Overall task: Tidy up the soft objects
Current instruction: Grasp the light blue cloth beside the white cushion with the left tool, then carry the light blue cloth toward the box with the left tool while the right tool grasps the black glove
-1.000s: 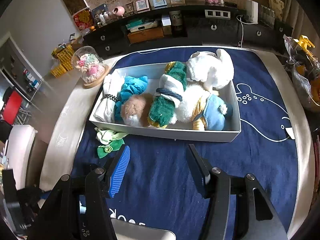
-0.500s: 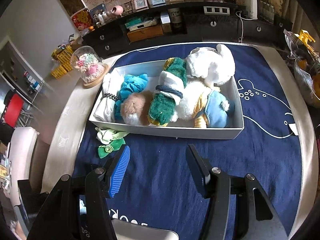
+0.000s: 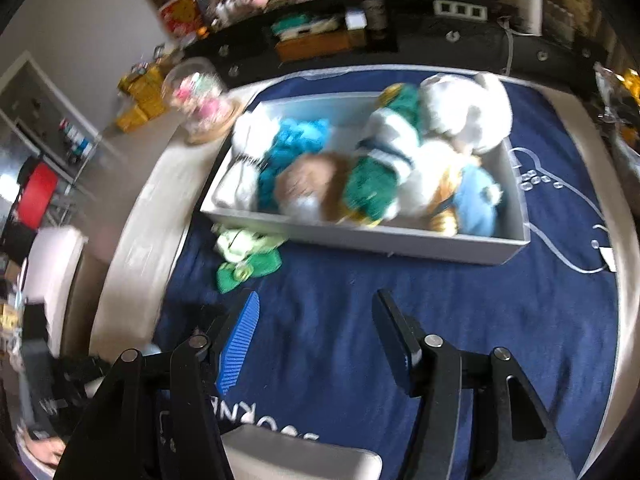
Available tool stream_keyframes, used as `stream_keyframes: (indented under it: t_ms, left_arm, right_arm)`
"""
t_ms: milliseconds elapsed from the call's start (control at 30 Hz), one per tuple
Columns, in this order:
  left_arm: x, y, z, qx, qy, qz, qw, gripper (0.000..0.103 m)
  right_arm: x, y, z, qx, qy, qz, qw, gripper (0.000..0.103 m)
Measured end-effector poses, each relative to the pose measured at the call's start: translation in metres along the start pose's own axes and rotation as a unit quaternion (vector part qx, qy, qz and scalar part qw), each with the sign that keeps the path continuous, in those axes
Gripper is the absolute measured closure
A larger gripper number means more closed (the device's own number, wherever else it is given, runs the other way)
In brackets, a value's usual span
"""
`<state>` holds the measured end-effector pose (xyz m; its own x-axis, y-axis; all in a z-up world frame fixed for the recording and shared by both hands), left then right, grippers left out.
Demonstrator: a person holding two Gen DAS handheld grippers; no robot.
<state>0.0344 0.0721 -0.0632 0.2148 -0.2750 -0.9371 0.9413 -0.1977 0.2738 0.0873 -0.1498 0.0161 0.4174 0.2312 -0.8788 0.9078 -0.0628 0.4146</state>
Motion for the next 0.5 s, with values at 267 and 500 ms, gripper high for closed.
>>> stream_keyframes:
  t_ms: [267,500]
  left_arm:
    - [-0.047,0.082,0.006,-0.09,-0.033,0.121,0.988,0.086]
    - [-0.035,0.105,-0.015,-0.137,0.009,0.166,0.9765,0.086]
  right_arm:
    - [0.016,-0.012,-0.026,-0.029,0.012,-0.029,0.999,0.0]
    - [0.025,-0.023,-0.04,-0.054,0.015,-0.049,0.997,0.0]
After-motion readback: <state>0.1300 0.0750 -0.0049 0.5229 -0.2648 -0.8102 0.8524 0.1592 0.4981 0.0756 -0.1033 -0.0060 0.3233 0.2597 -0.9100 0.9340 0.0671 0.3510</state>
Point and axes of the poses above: each gripper's, at about its wrist camera, not at the fingertips, and x roughly the way its jaws point, z to its right, y to its top, the point moved 5 cm from there along x, roughly the way its jaws point, and after that the axes turned 5 degrees about -y, right-handed, at the moved point
